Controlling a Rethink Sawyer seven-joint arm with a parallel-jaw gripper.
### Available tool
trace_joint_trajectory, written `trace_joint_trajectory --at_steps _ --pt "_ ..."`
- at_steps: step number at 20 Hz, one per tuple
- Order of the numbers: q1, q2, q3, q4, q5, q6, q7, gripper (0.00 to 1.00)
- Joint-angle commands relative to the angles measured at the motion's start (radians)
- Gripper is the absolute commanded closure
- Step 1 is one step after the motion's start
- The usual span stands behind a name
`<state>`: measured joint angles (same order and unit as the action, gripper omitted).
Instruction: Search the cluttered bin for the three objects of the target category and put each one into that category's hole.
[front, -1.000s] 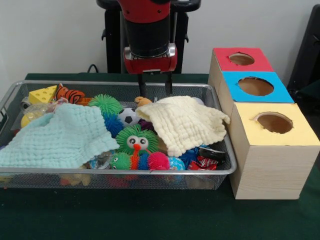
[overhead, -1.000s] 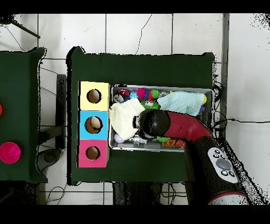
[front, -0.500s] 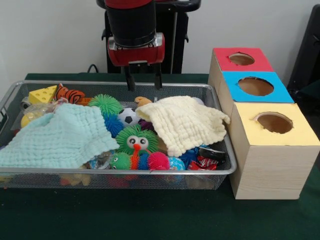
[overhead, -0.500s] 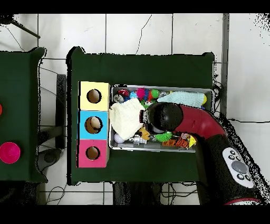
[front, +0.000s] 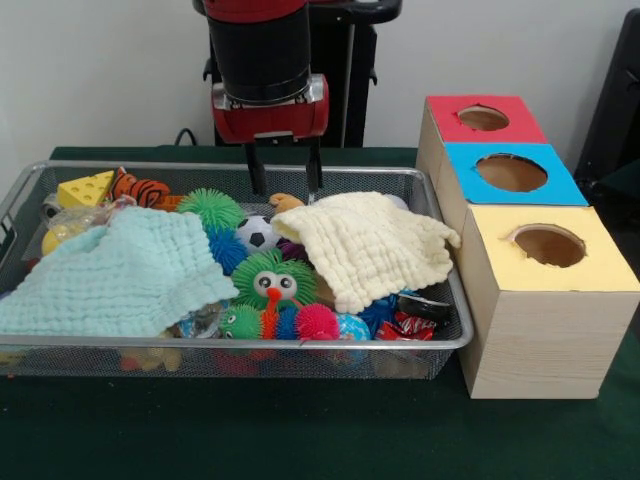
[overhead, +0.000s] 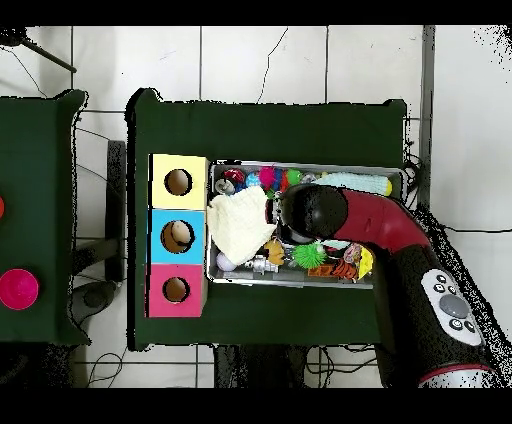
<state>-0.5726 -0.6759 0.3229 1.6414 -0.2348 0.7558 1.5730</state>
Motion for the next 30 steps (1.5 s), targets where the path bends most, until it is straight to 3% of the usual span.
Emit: trace_joint_trajectory --at_steps 1,5,19,25,30 --pt "0.006 0.020 0.059 0.057 -0.066 -0.044 -0.057 0.00" --pt "0.027 -0.062 0.059 0.170 -0.042 -0.078 0.018 0.00" --pt "0.139 -0.108 -0.026 0.322 0.000 -0.275 0.218 0.00" --pt "0.145 -0.013 -0.022 0.259 0.018 -0.294 0.177 0.00" --pt "0.168 -0.007 -0.031 0.165 0.042 -0.185 0.153 0.00"
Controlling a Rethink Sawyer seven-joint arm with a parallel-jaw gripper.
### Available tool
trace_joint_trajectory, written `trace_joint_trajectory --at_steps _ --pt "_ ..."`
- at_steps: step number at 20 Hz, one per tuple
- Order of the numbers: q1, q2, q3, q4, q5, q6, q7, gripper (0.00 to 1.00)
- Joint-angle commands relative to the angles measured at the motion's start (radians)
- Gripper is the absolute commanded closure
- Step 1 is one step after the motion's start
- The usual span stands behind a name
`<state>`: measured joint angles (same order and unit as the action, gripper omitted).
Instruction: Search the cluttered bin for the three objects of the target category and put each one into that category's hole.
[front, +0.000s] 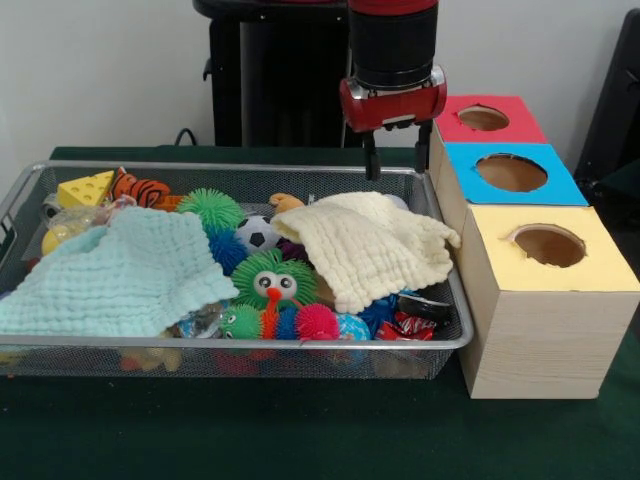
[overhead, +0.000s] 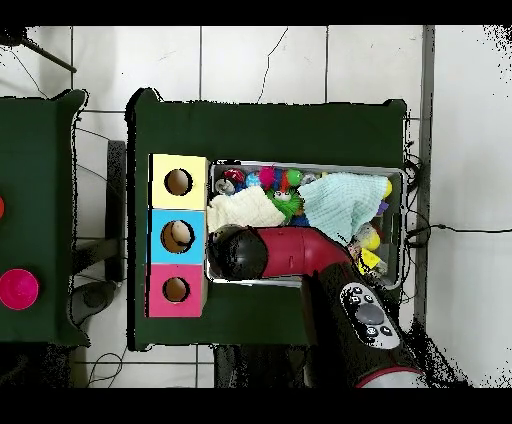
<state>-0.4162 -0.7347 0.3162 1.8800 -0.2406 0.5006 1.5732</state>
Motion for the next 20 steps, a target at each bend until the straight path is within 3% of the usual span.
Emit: trace_joint_trajectory --at_steps 1,15,20 --pt "0.015 0.060 -0.028 -0.088 0.047 0.075 0.149 0.00" --pt "-0.014 0.062 -0.013 -0.154 0.032 0.089 0.068 0.00" --pt "-0.027 0.054 -0.003 -0.188 0.044 0.181 0.037 0.00"
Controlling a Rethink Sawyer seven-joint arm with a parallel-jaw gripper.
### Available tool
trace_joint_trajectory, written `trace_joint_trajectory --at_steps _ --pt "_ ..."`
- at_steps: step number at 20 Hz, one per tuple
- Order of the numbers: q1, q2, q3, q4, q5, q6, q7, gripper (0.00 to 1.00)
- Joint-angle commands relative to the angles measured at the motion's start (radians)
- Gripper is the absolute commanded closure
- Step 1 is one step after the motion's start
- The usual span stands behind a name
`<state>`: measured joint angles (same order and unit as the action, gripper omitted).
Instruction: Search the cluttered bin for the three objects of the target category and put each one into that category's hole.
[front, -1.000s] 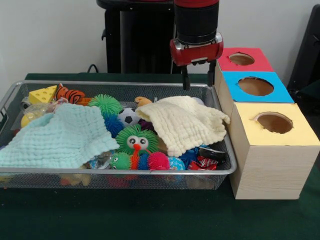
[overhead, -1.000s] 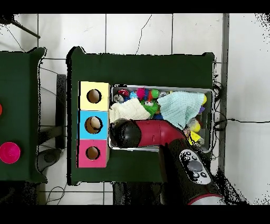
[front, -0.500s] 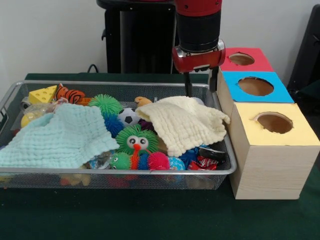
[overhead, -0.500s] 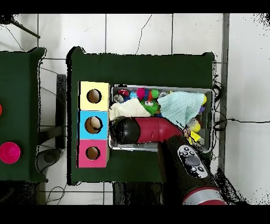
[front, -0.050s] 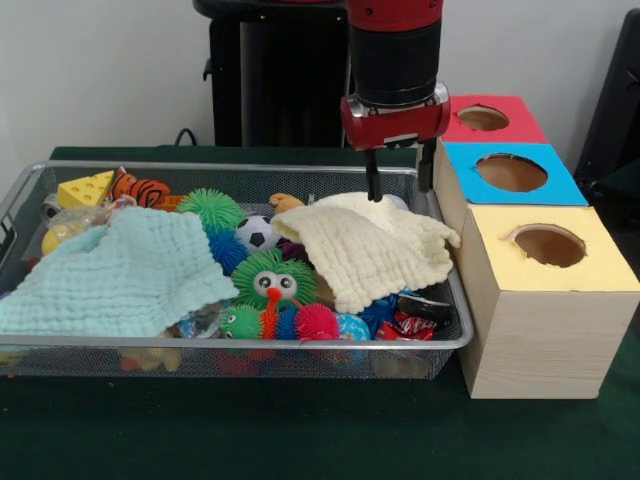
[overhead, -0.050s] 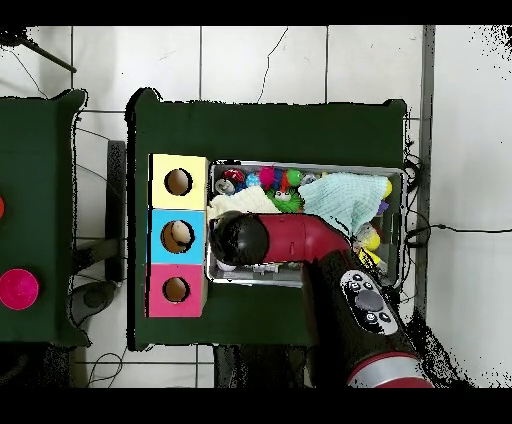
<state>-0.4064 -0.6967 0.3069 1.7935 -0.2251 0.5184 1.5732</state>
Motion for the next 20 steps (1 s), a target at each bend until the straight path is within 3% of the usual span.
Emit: trace_joint_trajectory --at_steps 1,6,10,14,20 --pt "-0.038 0.015 0.008 -0.109 0.032 0.187 0.032 0.00" --pt "-0.048 0.024 0.023 -0.158 0.024 0.253 0.003 0.00" --pt "-0.056 0.055 0.033 -0.165 0.004 0.243 -0.010 0.00" --pt "-0.085 0.092 0.034 -0.080 -0.059 0.054 -0.002 0.00" --pt "-0.125 0.176 0.034 -0.055 -0.097 -0.068 -0.004 0.00"
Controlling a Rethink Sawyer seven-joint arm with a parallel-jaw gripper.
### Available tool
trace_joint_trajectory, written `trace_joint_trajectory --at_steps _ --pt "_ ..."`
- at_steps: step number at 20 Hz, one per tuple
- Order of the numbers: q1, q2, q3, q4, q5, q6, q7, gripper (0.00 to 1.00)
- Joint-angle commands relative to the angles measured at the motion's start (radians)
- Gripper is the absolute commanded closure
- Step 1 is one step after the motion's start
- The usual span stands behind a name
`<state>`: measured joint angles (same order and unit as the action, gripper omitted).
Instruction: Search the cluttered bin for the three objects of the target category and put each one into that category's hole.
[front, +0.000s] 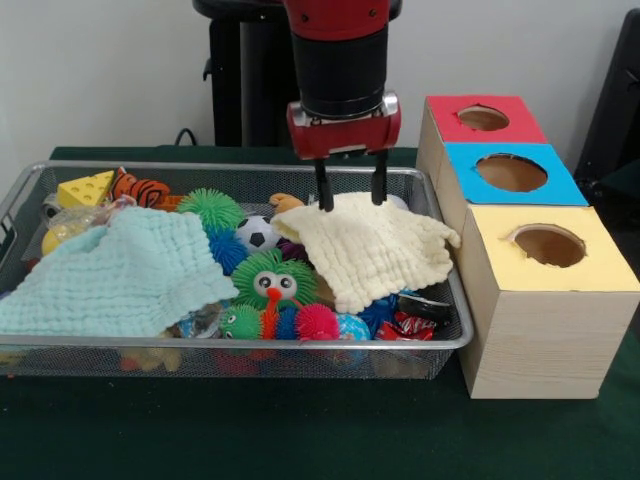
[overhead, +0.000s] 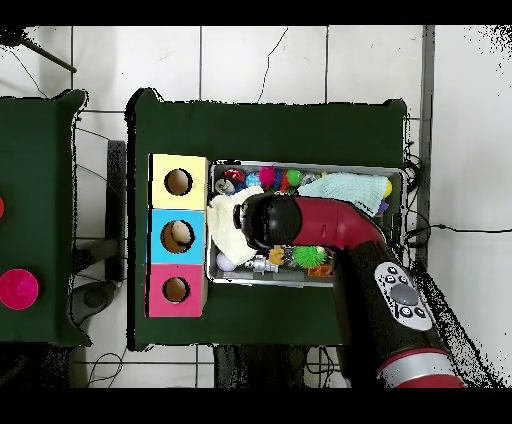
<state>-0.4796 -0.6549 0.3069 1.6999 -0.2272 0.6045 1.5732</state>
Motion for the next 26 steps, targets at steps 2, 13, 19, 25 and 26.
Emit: trace_joint_trajectory --at_steps 2,13,19,25,26 --pt "-0.053 0.172 0.037 0.004 -0.096 -0.136 -0.020 0.00" --pt "0.014 0.193 -0.046 0.004 -0.149 -0.115 0.019 0.00" --pt "0.021 0.185 -0.051 0.005 -0.154 -0.116 0.027 1.00" --pt "0.017 0.176 -0.045 0.021 -0.132 -0.151 0.054 1.00" --pt "0.016 0.175 -0.044 0.026 -0.134 -0.160 0.055 1.00"
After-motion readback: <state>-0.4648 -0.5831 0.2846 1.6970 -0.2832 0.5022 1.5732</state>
